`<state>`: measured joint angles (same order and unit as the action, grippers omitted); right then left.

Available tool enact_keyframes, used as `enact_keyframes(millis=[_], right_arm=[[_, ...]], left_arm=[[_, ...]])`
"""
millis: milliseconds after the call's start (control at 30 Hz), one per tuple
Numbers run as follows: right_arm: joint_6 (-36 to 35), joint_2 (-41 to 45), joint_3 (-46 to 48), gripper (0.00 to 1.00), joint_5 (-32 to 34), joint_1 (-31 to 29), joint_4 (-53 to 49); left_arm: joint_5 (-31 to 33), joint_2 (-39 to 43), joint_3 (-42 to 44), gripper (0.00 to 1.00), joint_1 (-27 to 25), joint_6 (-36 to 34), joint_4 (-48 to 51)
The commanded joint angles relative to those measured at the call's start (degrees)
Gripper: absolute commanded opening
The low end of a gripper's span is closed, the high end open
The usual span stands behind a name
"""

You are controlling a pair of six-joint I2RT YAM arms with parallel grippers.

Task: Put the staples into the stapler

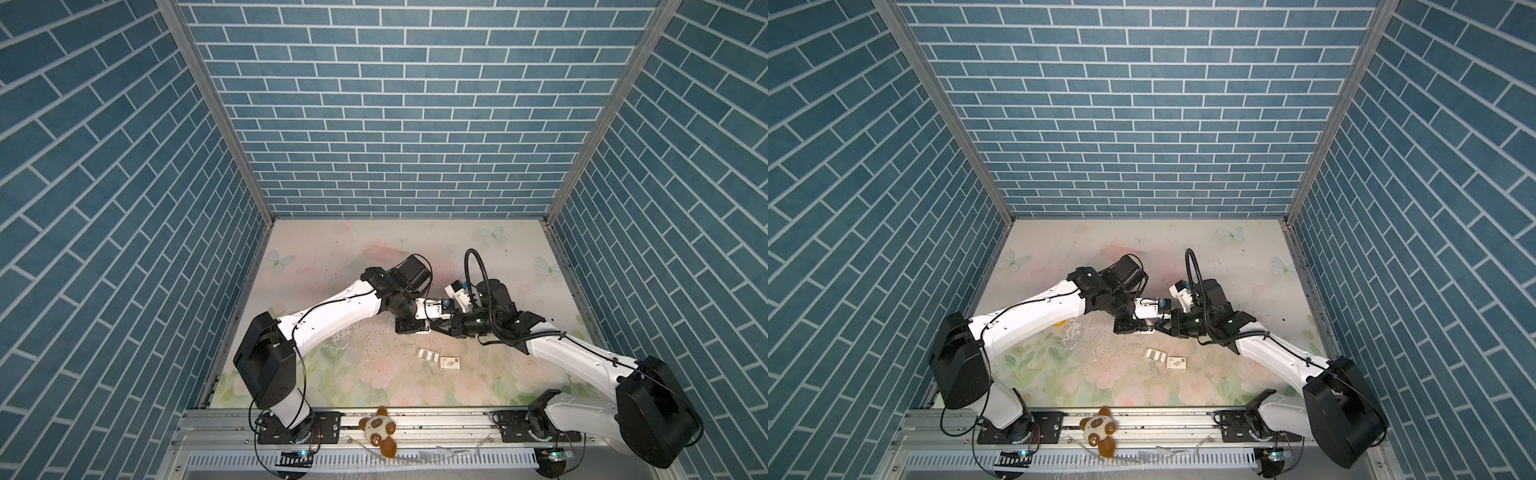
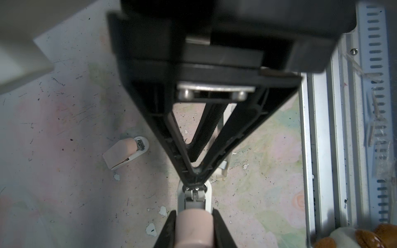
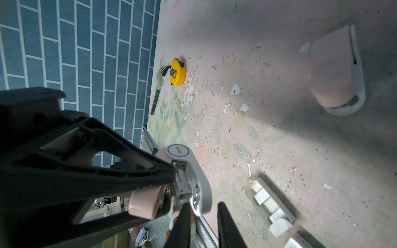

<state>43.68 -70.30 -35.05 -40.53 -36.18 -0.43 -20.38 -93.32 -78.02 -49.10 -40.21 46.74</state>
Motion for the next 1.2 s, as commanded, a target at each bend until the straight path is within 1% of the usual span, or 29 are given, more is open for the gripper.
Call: enact_keyframes(millis=[0, 300, 600, 800, 1033, 1167], right_arm=[[0.7, -0.5, 0.8, 0.22, 1.6, -0.3, 0.3], [0.7, -1.1, 2.2, 0.2, 1.7, -0.4, 1.7], [2.9, -1.5, 5.1, 0.19, 1.0, -0.4, 8.1], [3.8, -1.6, 5.1, 0.2, 0.8, -0.4, 11.2], [3.6, -2.4, 4.6, 0.2, 1.0, -0.4, 12.3], [3.2, -3.0, 4.7, 0.22, 1.1, -0.4, 11.6]], left_arm=[[-2.4, 1.6, -1.8, 0.03, -0.3, 2.0, -0.2], [-4.5, 1.1, -3.4, 0.01, -0.3, 4.7, -1.1], [-6.0, 0.0, -6.3, 0.0, -0.3, 7.5, -1.8], [-7.6, -0.5, -6.7, 0.0, -0.3, 8.7, -2.2], [-8.7, -0.5, -6.2, 0.0, -0.3, 9.9, -2.9], [-8.2, -0.5, -6.0, 0.0, -0.2, 9.4, -2.7]])
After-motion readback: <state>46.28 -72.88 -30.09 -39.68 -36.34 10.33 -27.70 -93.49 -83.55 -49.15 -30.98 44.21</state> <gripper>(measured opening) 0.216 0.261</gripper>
